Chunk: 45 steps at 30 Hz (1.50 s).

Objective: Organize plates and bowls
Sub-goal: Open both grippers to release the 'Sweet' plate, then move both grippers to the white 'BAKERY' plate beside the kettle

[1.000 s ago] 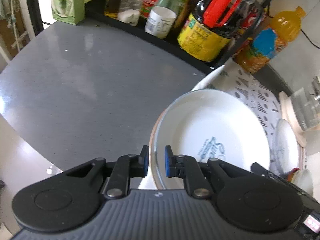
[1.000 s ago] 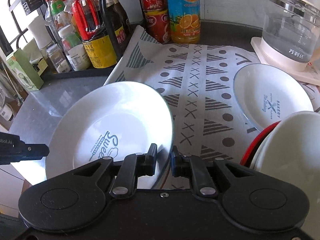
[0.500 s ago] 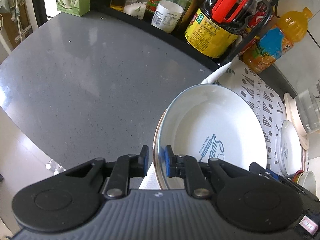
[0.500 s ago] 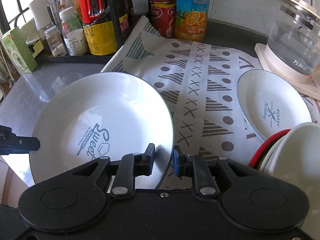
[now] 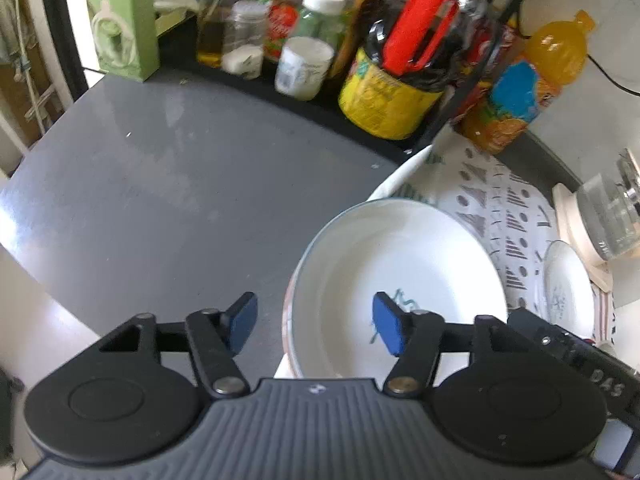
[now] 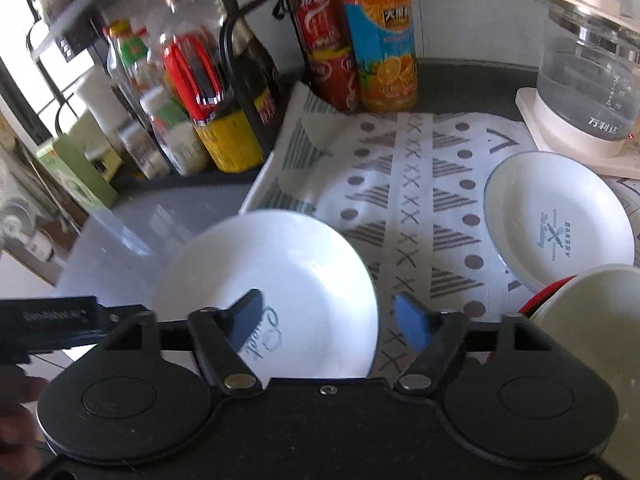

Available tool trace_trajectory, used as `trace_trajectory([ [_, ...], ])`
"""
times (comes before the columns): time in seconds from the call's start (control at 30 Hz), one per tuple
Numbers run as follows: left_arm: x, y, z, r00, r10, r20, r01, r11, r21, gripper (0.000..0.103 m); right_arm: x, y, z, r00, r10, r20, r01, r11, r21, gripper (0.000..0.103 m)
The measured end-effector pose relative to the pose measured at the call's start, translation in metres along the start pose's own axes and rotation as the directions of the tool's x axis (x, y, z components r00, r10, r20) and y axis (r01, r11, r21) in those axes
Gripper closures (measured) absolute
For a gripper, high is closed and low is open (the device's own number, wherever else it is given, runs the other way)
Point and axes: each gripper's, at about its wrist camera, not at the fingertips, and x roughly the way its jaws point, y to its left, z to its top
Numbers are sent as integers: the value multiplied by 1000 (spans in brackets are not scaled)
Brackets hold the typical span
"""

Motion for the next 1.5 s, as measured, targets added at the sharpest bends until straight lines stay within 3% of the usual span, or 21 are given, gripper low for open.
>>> trace_trajectory([
  [0.13, -4, -14, 4, 1000, -24, 5, 24, 999, 28, 30, -16, -8, 12, 999, 19, 27, -20, 999, 28, 13],
  [0.43, -6, -55, 8, 996, -87, 4, 86, 991, 107, 22, -47, -42, 30, 998, -6, 65, -1, 994, 107, 6],
  [1.0, 10, -132, 23, 986, -166, -29, 169, 964, 207, 22, -74, -114, 38, 988, -118, 102, 93, 971, 222, 3],
  [1.5, 52, -206, 36, 972, -214, -98, 232, 939, 254, 22, -64, -189, 44, 984, -171, 42, 149, 938, 314, 3],
])
